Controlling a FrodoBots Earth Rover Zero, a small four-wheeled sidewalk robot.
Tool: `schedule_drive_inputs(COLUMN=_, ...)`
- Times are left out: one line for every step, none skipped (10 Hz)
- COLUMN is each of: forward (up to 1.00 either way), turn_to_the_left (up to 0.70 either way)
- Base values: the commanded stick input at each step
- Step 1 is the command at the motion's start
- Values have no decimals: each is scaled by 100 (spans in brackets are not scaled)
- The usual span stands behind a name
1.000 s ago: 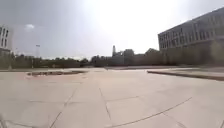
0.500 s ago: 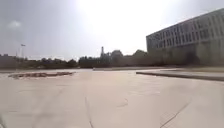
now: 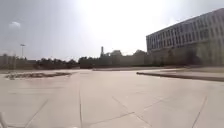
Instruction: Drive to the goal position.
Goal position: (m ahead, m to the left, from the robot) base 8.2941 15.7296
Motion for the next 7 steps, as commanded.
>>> schedule_drive_inputs(forward=70, turn_to_the_left=2)
schedule_drive_inputs(forward=70, turn_to_the_left=2)
schedule_drive_inputs(forward=70, turn_to_the_left=2)
schedule_drive_inputs(forward=70, turn_to_the_left=2)
schedule_drive_inputs(forward=70, turn_to_the_left=2)
schedule_drive_inputs(forward=70, turn_to_the_left=2)
schedule_drive_inputs(forward=70, turn_to_the_left=2)
